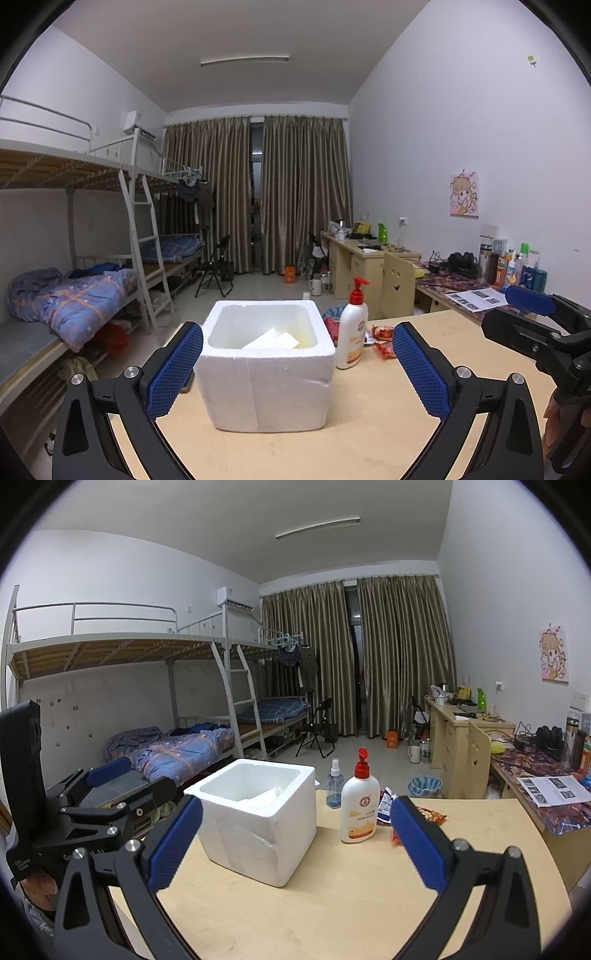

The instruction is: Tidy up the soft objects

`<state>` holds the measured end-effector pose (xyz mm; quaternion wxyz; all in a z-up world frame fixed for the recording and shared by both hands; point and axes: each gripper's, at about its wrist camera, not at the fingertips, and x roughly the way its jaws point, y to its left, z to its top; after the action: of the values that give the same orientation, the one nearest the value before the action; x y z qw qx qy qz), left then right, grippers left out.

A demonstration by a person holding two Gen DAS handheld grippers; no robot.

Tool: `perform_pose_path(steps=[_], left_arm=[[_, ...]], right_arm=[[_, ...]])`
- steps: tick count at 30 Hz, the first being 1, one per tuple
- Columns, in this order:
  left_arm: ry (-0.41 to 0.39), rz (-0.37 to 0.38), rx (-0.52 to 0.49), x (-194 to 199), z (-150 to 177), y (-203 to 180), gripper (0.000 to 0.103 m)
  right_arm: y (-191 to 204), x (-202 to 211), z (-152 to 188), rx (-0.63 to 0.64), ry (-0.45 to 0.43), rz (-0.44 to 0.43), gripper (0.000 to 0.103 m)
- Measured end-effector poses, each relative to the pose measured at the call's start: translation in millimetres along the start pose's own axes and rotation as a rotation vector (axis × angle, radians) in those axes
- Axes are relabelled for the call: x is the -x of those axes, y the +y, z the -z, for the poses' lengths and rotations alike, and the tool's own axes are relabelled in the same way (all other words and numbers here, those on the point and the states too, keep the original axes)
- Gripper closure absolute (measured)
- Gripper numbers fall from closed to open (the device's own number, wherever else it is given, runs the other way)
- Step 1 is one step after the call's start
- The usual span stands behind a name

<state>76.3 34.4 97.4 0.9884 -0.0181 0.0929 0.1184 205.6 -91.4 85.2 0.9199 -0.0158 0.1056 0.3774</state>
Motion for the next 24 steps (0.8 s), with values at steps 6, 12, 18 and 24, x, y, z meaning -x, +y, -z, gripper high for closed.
perform_pose_path(steps=[6, 12, 18, 24], left_arm=[[-0.027, 0.006, 0.007, 21, 8, -1, 0.000], [-0.030, 0.007, 0.013, 38, 25, 0, 0.000], [-0.026, 0.023, 0.008, 50, 44, -1, 0.000], [-0.038, 0.030, 0.013, 63, 60, -1, 0.000]], right_arm=[[9, 16, 10, 0.016, -0.022, 0.005, 0.000], [20, 30, 26, 0.022, -0.036, -0.002, 0.000], [27, 40, 45, 0.010, -0.036, -0.003, 0.000], [30, 45, 59, 0.003, -0.043, 0.024, 0.000]])
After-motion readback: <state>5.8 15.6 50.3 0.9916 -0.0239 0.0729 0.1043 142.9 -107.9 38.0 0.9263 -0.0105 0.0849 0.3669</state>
